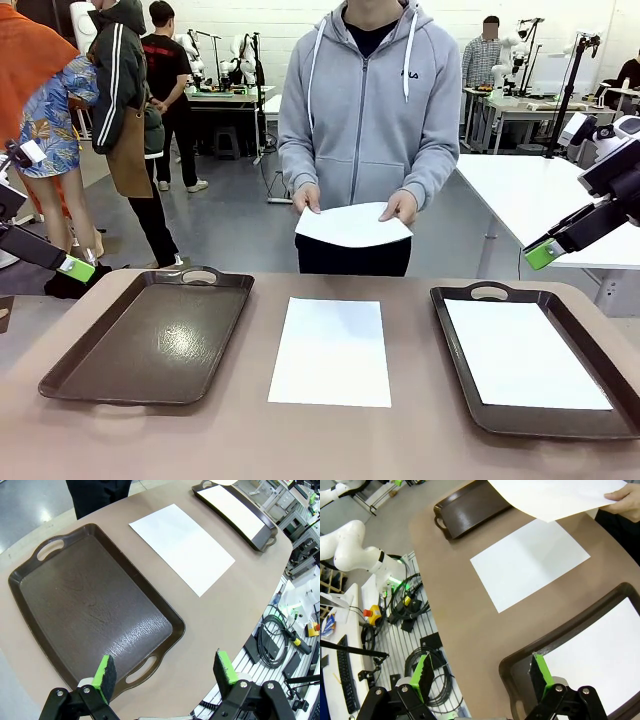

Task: Sort the A4 documents.
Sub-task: Receive the A4 Paper.

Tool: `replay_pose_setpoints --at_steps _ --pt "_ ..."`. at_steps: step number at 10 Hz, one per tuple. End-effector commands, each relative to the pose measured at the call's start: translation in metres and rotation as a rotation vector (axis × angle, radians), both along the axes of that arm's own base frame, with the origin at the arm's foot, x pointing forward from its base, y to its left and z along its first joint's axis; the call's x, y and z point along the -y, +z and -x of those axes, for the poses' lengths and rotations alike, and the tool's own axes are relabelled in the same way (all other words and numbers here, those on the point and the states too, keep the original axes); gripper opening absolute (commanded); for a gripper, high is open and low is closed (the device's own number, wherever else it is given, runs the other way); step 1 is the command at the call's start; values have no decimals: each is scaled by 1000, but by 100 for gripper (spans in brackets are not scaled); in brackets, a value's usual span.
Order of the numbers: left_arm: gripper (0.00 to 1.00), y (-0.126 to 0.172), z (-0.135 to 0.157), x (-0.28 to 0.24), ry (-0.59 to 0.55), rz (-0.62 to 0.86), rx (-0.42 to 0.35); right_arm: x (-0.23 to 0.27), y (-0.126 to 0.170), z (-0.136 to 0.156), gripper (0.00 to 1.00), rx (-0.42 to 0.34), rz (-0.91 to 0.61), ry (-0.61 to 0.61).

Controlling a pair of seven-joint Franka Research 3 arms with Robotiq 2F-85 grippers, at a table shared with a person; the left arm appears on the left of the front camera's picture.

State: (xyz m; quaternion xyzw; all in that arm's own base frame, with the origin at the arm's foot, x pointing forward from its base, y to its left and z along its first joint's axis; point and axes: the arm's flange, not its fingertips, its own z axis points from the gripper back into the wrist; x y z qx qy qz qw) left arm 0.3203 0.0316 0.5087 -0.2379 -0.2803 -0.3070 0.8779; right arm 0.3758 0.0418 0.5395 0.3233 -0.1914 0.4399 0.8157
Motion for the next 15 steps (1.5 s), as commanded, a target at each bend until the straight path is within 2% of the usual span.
replay_pose_setpoints --at_steps 1,15 --pt "100 -1 0 -2 -16 15 9 -1 -1 1 100 -2 5 1" --pt "100 -1 0 -2 -16 15 9 -1 -1 1 100 -2 5 1"
